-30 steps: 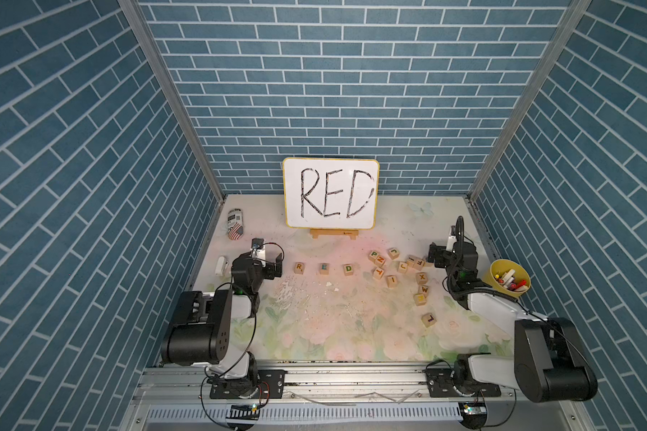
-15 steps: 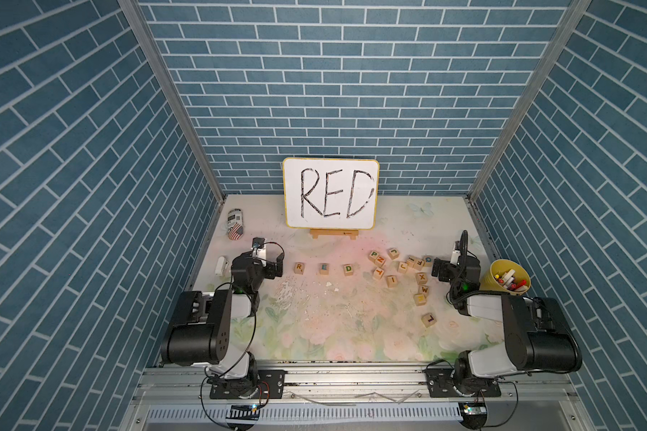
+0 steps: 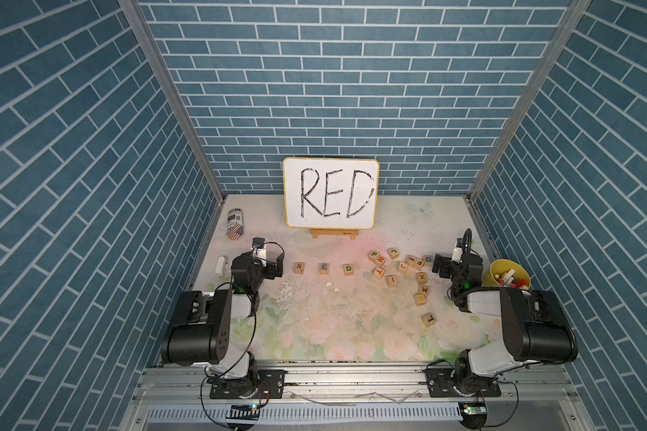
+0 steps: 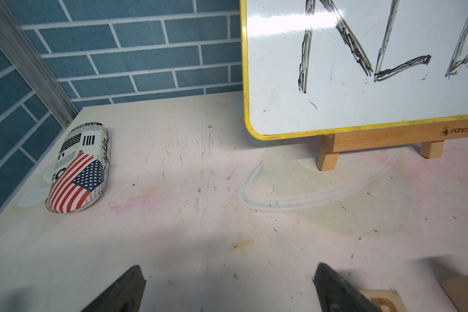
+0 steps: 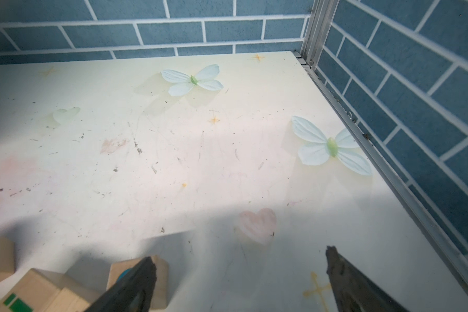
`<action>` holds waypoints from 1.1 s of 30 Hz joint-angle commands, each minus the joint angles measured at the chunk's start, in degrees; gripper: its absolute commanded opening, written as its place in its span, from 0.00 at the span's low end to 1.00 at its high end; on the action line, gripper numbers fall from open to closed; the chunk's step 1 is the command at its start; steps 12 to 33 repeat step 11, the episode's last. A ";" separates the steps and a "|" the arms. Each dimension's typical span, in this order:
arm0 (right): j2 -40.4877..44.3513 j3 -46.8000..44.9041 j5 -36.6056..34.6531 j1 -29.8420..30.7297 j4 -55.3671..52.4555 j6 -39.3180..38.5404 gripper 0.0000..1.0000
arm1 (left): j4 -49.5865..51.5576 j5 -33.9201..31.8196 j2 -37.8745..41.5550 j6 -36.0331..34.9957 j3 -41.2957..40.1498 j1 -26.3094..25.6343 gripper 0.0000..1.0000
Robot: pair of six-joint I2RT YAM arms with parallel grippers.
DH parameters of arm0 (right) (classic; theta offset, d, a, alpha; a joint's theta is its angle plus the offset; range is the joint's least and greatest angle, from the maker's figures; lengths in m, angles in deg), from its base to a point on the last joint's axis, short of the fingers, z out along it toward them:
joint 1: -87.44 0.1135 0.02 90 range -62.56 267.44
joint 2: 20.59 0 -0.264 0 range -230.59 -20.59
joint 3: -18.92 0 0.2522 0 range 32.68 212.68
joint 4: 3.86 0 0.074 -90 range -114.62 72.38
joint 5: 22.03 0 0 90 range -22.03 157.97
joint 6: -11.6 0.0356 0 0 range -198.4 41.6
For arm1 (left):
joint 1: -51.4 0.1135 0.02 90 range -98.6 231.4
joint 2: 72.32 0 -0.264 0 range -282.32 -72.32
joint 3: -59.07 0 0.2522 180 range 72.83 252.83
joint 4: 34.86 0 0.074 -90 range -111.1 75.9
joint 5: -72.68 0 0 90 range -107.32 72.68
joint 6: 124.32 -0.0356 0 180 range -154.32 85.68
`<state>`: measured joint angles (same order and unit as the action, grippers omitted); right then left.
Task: Assemble the uppercase word "red" with letter blocks
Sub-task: Reset both arms
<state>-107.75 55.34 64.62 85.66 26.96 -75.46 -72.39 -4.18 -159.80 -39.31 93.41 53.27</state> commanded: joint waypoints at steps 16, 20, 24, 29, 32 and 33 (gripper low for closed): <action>-0.41 0.61 0.64 -0.16 2.20 -0.32 0.99 | 0.30 -0.29 -0.06 -0.89 0.78 -0.06 0.99; -0.41 0.61 0.64 -0.16 2.20 -0.32 0.99 | 0.30 -0.29 -0.06 -0.89 0.78 -0.06 0.99; -0.41 0.61 0.64 -0.16 2.20 -0.32 0.99 | 0.30 -0.29 -0.06 -0.89 0.78 -0.06 0.99; -0.41 0.61 0.64 -0.16 2.20 -0.32 0.99 | 0.30 -0.29 -0.06 -0.89 0.78 -0.06 0.99; -0.41 0.61 0.64 -0.16 2.20 -0.32 0.99 | 0.30 -0.29 -0.06 -0.89 0.78 -0.06 0.99; -0.41 0.61 0.64 -0.16 2.20 -0.32 0.99 | 0.30 -0.29 -0.06 -0.89 0.78 -0.06 0.99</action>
